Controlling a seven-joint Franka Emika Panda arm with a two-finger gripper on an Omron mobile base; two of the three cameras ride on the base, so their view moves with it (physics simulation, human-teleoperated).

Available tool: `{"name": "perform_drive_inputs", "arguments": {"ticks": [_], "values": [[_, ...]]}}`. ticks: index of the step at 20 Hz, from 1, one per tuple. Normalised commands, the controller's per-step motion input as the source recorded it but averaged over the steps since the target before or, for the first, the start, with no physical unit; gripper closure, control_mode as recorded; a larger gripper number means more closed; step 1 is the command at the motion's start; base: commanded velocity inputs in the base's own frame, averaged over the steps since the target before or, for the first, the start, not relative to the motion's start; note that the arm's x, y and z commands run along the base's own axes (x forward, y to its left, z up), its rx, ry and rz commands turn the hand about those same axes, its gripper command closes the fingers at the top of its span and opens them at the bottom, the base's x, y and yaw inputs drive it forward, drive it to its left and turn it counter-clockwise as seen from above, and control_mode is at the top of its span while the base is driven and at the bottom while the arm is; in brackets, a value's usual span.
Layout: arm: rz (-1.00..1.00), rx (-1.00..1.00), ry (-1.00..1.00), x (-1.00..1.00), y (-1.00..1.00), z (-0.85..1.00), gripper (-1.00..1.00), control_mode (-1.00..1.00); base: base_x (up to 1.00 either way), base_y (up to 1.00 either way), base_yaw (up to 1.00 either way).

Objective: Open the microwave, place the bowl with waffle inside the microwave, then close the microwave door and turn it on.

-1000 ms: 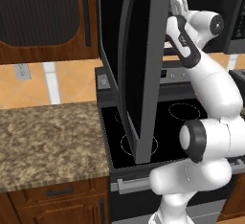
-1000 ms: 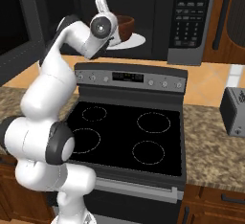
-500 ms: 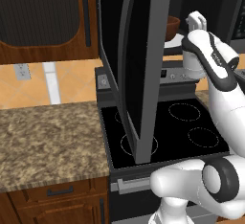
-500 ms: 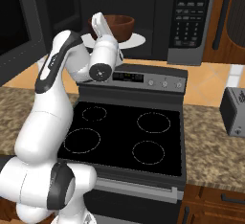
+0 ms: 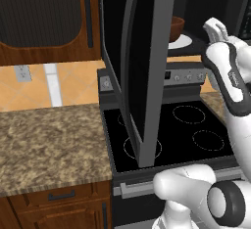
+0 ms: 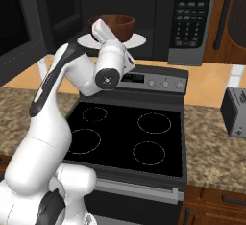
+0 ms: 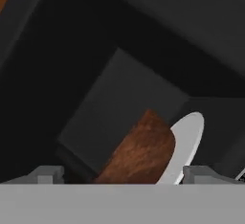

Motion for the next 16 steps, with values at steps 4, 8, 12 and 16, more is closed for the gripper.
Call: {"name": "perform_drive_inputs", "arguments": {"ticks": [4, 8, 12, 16], "values": [[0.03, -0.39, 0.33, -1.0, -0.26, 0.16, -1.0, -1.0, 0.0, 0.0, 0.0], [0.02, -0.37, 0.44, -1.0, -0.1, -0.04, -1.0, -1.0, 0.0, 0.0, 0.0], [0.0, -0.4, 0.56, -1.0, 0.0, -0.53, -1.0, -1.0, 0.0, 0.0, 0.0], [0.0, -0.45, 0.63, -0.55, 0.0, -0.86, -1.0, -1.0, 0.0, 0.0, 0.0]]}}
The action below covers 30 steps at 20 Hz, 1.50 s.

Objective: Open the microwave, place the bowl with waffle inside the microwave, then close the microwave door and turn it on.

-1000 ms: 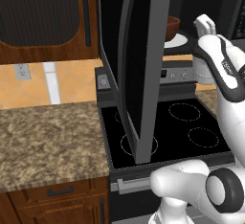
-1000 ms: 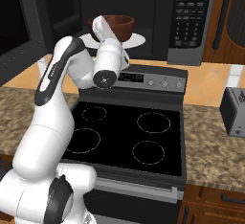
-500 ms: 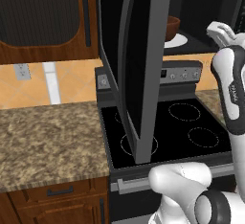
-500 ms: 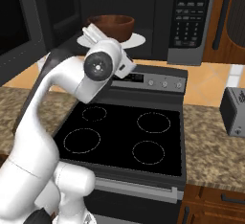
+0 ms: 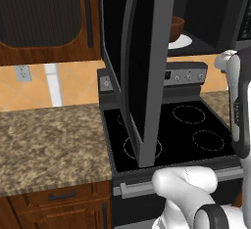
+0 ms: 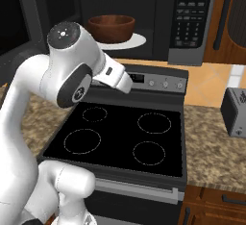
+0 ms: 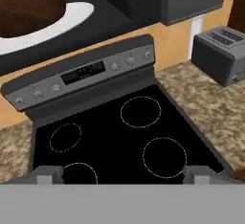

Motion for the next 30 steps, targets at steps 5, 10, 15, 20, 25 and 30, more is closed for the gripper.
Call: {"name": "perform_drive_inputs", "arguments": {"ticks": [5, 10, 15, 20, 25, 30], "values": [[0.0, -0.45, 0.31, -0.04, 0.0, -0.43, -1.0, -1.0, 0.0, 0.0, 0.0], [0.0, -0.37, 0.15, 0.37, -0.04, -0.37, -1.0, -1.0, 0.0, 0.0, 0.0], [0.0, -0.35, 0.03, 0.24, -0.2, -0.67, -1.0, -1.0, 0.0, 0.0, 0.0], [0.0, -0.28, 0.0, 0.06, -0.24, -0.63, -1.0, -1.0, 0.0, 0.0, 0.0], [0.0, -0.1, -0.01, 0.0, 0.12, -0.14, -1.0, -1.0, 0.0, 0.0, 0.0], [0.0, -0.19, 0.04, 0.16, 0.43, -0.23, -1.0, -1.0, 0.0, 0.0, 0.0]]}}
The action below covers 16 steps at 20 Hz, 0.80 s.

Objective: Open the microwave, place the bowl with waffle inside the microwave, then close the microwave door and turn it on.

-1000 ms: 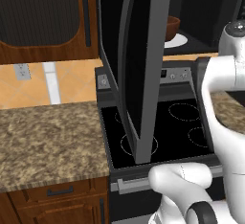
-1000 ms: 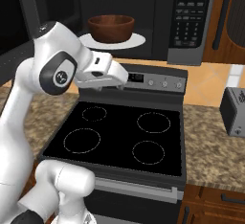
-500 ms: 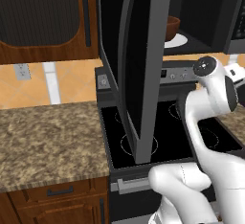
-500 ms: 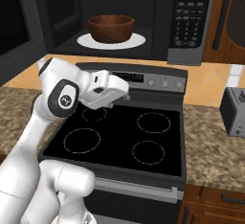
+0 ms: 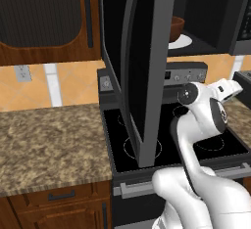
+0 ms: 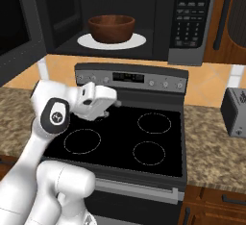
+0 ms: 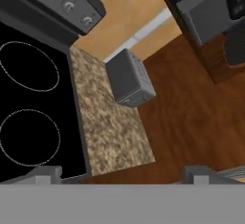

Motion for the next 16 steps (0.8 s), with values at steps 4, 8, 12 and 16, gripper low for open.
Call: {"name": "perform_drive_inputs", "arguments": {"ticks": [4, 8, 12, 16], "values": [[-0.03, -0.2, 0.05, 0.43, 0.27, -0.36, -1.0, -1.0, 0.0, 0.0, 0.0], [-0.07, -0.21, 0.02, 0.54, 0.28, -0.29, -1.0, -1.0, 0.0, 0.0, 0.0], [-0.08, -0.17, 0.0, 0.47, 0.36, -0.14, -1.0, -1.0, 0.0, 0.0, 0.0], [-0.08, -0.08, 0.0, 0.17, 0.62, 0.0, -1.0, -1.0, 0.0, 0.0, 0.0]]}}
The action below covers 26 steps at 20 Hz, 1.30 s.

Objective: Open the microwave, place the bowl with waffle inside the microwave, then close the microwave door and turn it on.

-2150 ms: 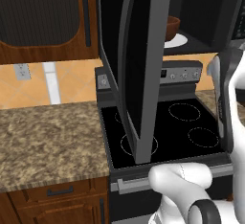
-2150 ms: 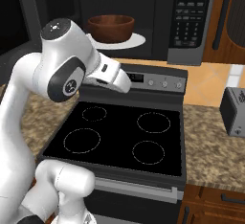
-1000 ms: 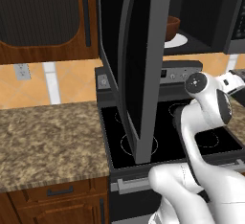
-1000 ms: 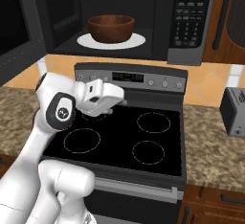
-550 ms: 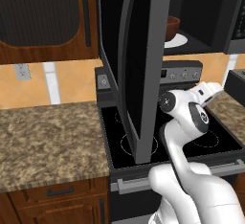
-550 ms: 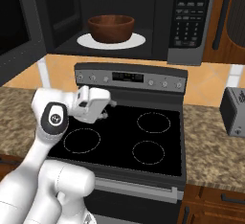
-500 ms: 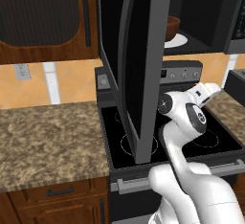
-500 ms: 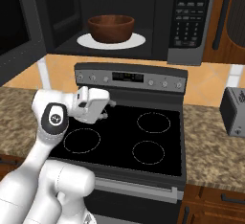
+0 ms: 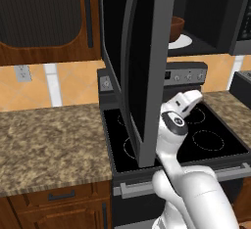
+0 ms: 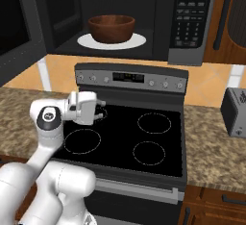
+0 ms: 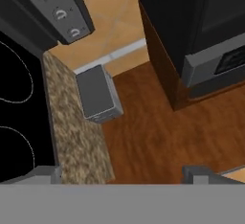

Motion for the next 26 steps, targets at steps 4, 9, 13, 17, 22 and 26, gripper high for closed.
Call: {"name": "perform_drive_inputs", "arguments": {"ticks": [4, 9, 13, 17, 22, 26], "values": [[-0.02, -0.04, 0.0, 0.0, 0.88, 0.0, -1.0, -1.0, 0.0, 0.0, 0.0], [0.0, -0.02, 0.0, 0.0, 1.0, 0.0, -1.0, -1.0, 0.0, 0.0, 0.0], [0.0, 0.0, 0.0, 0.0, 1.0, 0.18, -1.0, -1.0, 0.0, 0.0, 0.0], [-0.02, -0.07, 0.0, 0.0, 0.99, 0.02, -1.0, -1.0, 0.0, 0.0, 0.0], [-0.01, -0.15, 0.02, 0.0, 1.0, 0.0, -1.0, -1.0, 0.0, 0.0, 0.0], [-0.01, -0.2, 0.02, -0.04, 0.88, 0.0, -1.0, -1.0, 0.0, 0.0, 0.0]]}}
